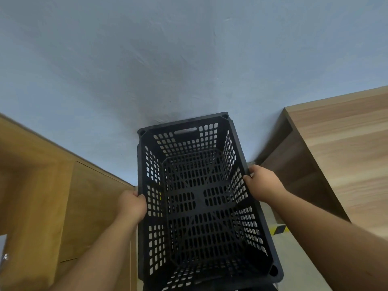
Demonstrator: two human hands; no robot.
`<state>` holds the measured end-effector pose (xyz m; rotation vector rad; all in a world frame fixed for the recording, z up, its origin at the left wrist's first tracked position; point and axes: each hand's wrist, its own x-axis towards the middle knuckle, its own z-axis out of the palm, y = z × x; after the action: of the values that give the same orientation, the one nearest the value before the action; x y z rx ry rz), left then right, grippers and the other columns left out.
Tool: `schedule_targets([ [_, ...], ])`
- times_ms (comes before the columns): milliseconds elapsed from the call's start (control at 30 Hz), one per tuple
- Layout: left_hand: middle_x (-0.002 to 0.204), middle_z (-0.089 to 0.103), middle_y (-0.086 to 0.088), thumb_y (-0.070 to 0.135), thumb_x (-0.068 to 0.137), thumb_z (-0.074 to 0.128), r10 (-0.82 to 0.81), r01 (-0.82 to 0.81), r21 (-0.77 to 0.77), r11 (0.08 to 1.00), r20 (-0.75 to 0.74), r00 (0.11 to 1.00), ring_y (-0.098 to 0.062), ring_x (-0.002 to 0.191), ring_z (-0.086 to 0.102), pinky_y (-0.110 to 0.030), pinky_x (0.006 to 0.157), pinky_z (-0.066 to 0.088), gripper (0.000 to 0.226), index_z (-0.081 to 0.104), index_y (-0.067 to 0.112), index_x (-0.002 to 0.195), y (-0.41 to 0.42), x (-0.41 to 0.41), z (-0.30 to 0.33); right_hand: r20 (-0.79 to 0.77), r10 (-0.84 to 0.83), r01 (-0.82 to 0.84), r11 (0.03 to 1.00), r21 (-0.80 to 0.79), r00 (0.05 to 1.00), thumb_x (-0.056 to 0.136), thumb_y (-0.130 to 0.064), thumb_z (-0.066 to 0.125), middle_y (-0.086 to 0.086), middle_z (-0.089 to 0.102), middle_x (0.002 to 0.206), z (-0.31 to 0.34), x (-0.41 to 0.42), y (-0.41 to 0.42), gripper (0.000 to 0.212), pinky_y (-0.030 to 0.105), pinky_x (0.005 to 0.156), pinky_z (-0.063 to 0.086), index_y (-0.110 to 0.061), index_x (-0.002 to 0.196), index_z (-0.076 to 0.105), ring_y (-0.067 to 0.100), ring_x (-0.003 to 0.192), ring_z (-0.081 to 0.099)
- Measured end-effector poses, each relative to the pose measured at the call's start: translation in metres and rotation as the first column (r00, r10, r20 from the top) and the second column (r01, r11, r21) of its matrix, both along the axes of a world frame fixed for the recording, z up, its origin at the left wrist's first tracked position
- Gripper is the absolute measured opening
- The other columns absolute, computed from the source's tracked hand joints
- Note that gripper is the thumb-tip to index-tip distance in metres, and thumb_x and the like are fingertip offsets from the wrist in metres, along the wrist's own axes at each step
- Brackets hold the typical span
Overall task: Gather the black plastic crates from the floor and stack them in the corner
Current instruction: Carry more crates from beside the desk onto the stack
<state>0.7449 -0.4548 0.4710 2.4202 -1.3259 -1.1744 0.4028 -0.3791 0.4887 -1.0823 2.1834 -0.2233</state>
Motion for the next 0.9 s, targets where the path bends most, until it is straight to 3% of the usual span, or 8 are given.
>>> schedule_targets([
  [100, 0.090, 0.062, -0.006, 0.015, 0.109, 0.055, -0.055, 0.056, -0.038, 0.998, 0.028, 0.998, -0.016, 0.075, 0.058, -0.032, 0.059, 0.043, 0.005, 0.056, 0.011, 0.107, 0.003, -0.002, 0.004, 0.001, 0.008, -0.008, 0.999, 0.041, 1.000, 0.104, -0.032, 0.052, 0.010, 0.071, 0.109, 0.001, 0.001, 0.002, 0.031, 0.042, 0.085, 0.057, -0.010, 0.123, 0.062, 0.028, 0.095, 0.067],
  [233, 0.092, 0.062, -0.005, 0.013, 0.107, 0.057, -0.062, 0.062, -0.077, 0.995, 0.014, 0.998, -0.015, 0.075, 0.058, -0.032, 0.059, 0.045, 0.003, 0.055, 0.011, 0.106, 0.007, -0.002, 0.011, -0.030, 0.006, -0.004, 0.998, 0.062, 1.000, 0.105, -0.035, 0.048, 0.014, 0.068, 0.120, 0.012, 0.002, 0.009, 0.039, 0.041, 0.087, 0.055, -0.007, 0.133, 0.054, 0.030, 0.102, 0.064],
  [300, 0.106, 0.065, -0.013, 0.013, 0.106, 0.060, -0.092, 0.095, -0.083, 0.992, 0.034, 0.995, -0.017, 0.077, 0.060, -0.034, 0.062, 0.053, 0.007, 0.058, 0.007, 0.106, 0.009, -0.007, 0.015, -0.030, -0.006, 0.008, 0.998, 0.057, 1.000, 0.105, -0.036, 0.047, 0.015, 0.067, 0.126, 0.019, 0.000, 0.013, 0.043, 0.042, 0.090, 0.054, -0.007, 0.137, 0.051, 0.032, 0.110, 0.064],
  [367, 0.135, 0.056, -0.017, 0.017, 0.103, 0.064, -0.146, 0.154, -0.107, 0.982, 0.080, 0.986, -0.016, 0.079, 0.058, -0.031, 0.060, 0.052, 0.032, 0.057, 0.005, 0.132, 0.009, -0.015, 0.021, -0.030, -0.021, 0.023, 0.999, 0.043, 0.999, 0.104, -0.036, 0.047, 0.015, 0.066, 0.127, 0.027, -0.004, 0.019, 0.044, 0.043, 0.092, 0.055, -0.008, 0.138, 0.051, 0.031, 0.110, 0.064],
  [433, 0.148, 0.045, -0.016, 0.019, 0.102, 0.064, -0.229, 0.241, -0.117, 0.963, 0.110, 0.967, -0.019, 0.079, 0.063, -0.031, 0.060, 0.055, 0.048, 0.052, 0.010, 0.147, 0.008, -0.025, 0.027, -0.044, -0.036, 0.037, 0.999, 0.025, 0.998, 0.104, -0.037, 0.047, 0.014, 0.067, 0.127, 0.036, -0.009, 0.027, 0.044, 0.045, 0.093, 0.055, -0.008, 0.137, 0.052, 0.031, 0.111, 0.065],
  [500, 0.147, 0.046, -0.014, 0.021, 0.101, 0.064, -0.303, 0.314, -0.122, 0.941, 0.101, 0.948, -0.024, 0.081, 0.069, -0.037, 0.067, 0.062, 0.049, 0.053, 0.014, 0.148, 0.006, -0.042, 0.034, -0.059, -0.052, 0.053, 0.999, 0.005, 0.997, 0.104, -0.037, 0.046, 0.014, 0.067, 0.127, 0.044, -0.014, 0.037, 0.044, 0.044, 0.094, 0.055, -0.008, 0.136, 0.054, 0.032, 0.112, 0.065],
  [667, 0.145, 0.057, -0.010, 0.028, 0.099, 0.062, -0.453, 0.463, -0.161, 0.872, 0.096, 0.886, -0.022, 0.097, 0.064, -0.034, 0.083, 0.052, 0.040, 0.066, 0.018, 0.138, 0.007, -0.097, 0.053, -0.056, -0.146, 0.143, 0.988, -0.052, 0.988, 0.104, -0.036, 0.047, 0.014, 0.067, 0.128, 0.060, -0.040, 0.071, 0.042, 0.042, 0.095, 0.052, -0.008, 0.135, 0.054, 0.032, 0.115, 0.064],
  [900, 0.142, 0.058, -0.006, 0.027, 0.100, 0.061, -0.608, 0.605, -0.219, 0.766, 0.057, 0.792, -0.007, 0.079, 0.059, -0.025, 0.060, 0.043, 0.033, 0.068, 0.019, 0.132, 0.042, -0.200, 0.073, -0.074, -0.299, 0.293, 0.952, -0.088, 0.951, 0.101, -0.039, 0.050, 0.014, 0.068, 0.122, 0.075, -0.105, 0.140, 0.038, 0.040, 0.091, 0.053, -0.009, 0.124, 0.058, 0.034, 0.112, 0.063],
])
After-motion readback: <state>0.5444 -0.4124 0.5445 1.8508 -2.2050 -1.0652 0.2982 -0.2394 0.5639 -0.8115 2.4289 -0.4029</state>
